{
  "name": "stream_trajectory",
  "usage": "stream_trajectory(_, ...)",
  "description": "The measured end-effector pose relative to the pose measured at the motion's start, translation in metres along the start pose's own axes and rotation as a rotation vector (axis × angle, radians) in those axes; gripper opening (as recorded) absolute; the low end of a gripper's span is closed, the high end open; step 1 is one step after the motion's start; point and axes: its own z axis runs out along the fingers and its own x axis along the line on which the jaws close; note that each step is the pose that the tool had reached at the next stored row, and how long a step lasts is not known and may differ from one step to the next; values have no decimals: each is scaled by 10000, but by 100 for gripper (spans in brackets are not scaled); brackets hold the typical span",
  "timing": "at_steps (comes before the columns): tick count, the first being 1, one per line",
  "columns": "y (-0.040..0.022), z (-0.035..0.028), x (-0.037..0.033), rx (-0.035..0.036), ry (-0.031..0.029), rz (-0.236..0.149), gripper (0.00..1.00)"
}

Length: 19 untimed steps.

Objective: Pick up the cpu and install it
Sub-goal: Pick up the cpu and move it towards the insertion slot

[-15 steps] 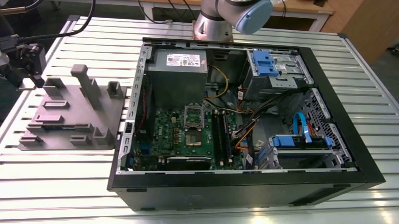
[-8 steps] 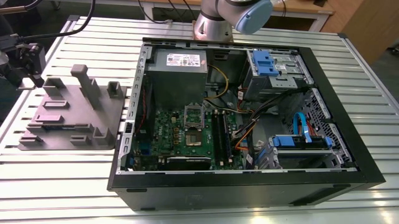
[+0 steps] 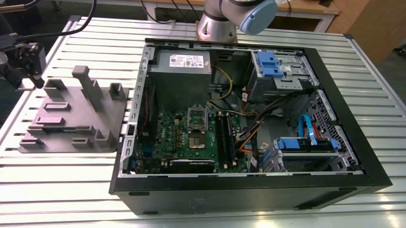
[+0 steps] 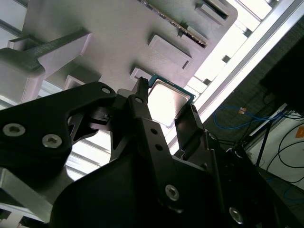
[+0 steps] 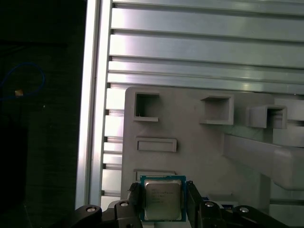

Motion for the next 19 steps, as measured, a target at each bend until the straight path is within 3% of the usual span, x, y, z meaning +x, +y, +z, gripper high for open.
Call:
stream_trajectory(8, 0, -23, 0, 1, 1, 0, 47)
stream_trajectory(19, 1, -102, -1, 0, 1, -1, 47)
